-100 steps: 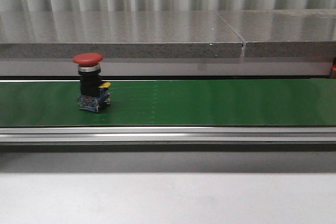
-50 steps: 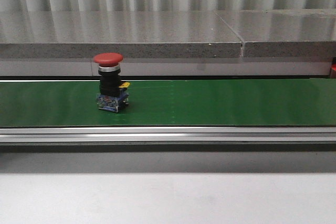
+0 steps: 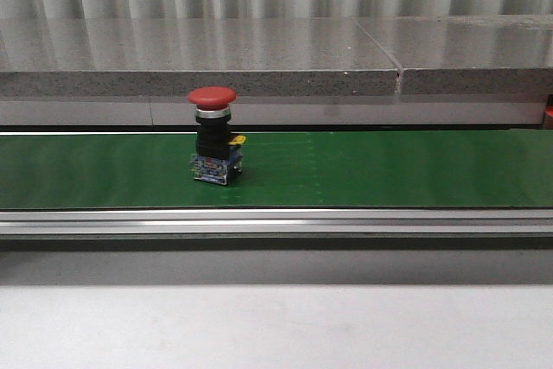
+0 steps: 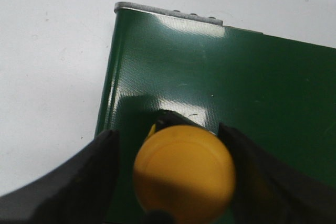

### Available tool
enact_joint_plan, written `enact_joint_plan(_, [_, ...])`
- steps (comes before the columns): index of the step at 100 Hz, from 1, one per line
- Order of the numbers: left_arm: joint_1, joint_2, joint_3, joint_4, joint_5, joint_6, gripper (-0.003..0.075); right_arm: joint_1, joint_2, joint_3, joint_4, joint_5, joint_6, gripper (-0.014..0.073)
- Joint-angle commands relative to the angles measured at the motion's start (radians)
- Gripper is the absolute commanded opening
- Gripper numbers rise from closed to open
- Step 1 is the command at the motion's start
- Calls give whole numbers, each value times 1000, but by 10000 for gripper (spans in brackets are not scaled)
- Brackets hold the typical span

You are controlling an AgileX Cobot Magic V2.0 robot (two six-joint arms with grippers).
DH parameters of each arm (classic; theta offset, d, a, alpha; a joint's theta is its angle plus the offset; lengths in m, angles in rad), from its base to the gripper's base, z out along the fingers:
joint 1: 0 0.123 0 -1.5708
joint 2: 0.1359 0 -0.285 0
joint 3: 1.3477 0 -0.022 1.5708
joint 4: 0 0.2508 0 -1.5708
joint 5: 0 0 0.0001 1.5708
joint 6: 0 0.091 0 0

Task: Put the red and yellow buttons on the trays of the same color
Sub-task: 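Lower the yellow-capped button onto the belt start and open the left gripper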

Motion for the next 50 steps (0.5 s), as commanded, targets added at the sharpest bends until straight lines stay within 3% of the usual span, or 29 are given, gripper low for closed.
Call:
enact_joint_plan(1, [-8,-27,-25,-24,-25,-5,538,2,-4,-26,5,-71,-11,-67])
enact_joint_plan(21, [-8,-30,-25,-74,-17,9,557,2,-4,-26,5,-71,-11,-67])
enact_joint_plan(50, [-8,-130,-25,-243,-18,156,557,2,-4,-26,5,-71,-11,-67])
